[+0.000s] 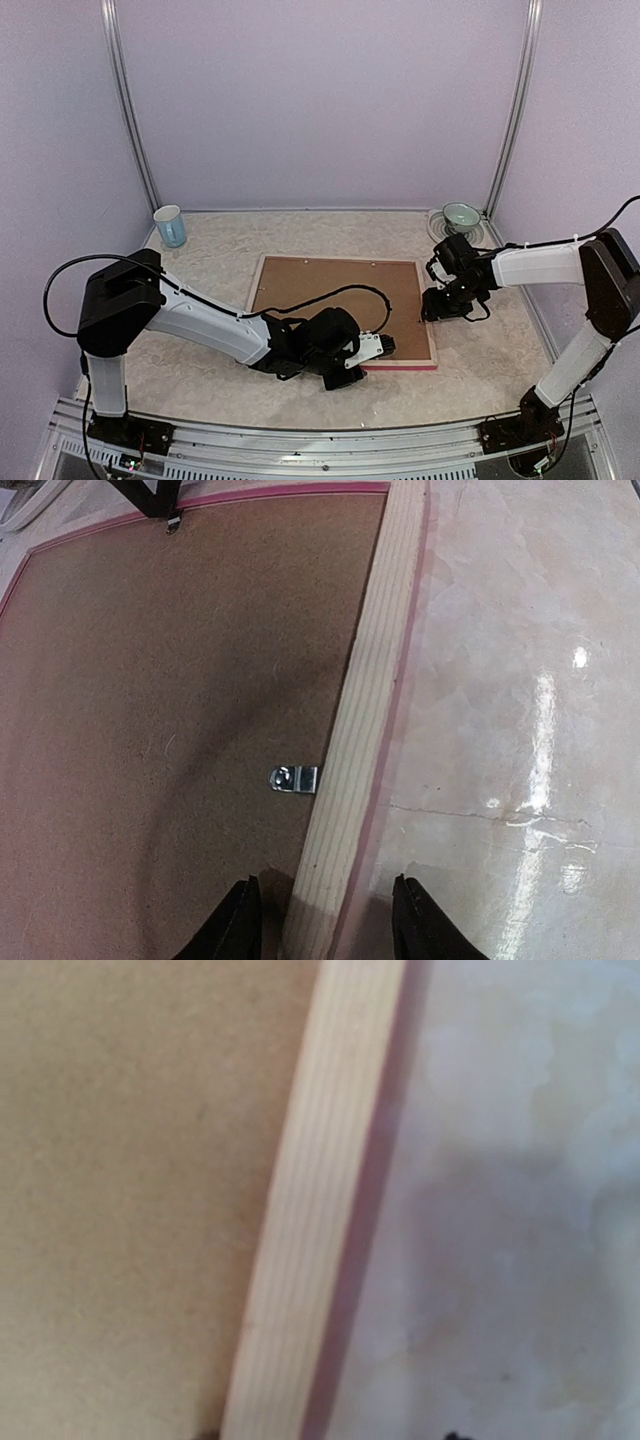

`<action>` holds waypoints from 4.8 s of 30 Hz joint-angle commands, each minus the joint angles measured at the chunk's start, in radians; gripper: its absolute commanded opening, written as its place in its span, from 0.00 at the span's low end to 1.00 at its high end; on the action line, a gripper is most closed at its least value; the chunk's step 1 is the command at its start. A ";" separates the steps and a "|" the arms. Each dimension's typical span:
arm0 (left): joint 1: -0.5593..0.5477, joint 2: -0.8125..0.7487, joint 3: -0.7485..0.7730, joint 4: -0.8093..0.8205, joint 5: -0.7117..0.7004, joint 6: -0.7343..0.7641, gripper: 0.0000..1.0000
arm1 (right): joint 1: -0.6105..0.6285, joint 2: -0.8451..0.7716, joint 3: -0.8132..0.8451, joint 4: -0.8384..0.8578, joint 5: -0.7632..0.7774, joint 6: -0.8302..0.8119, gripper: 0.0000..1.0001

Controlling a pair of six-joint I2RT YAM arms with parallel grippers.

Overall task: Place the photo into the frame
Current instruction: Press the fastener onto the backboard, then pick up the photo frame from the center of the board.

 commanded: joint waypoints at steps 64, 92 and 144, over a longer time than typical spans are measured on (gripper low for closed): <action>0.010 0.011 0.009 0.004 -0.120 -0.035 0.37 | 0.091 -0.031 0.112 -0.221 0.135 -0.050 0.62; 0.093 -0.078 0.000 -0.116 0.034 0.077 0.43 | 0.351 -0.181 0.070 -0.175 -0.065 -0.266 0.71; 0.194 0.128 0.319 -0.611 0.300 0.197 0.21 | 0.625 -0.569 -0.156 0.106 0.162 -0.790 0.65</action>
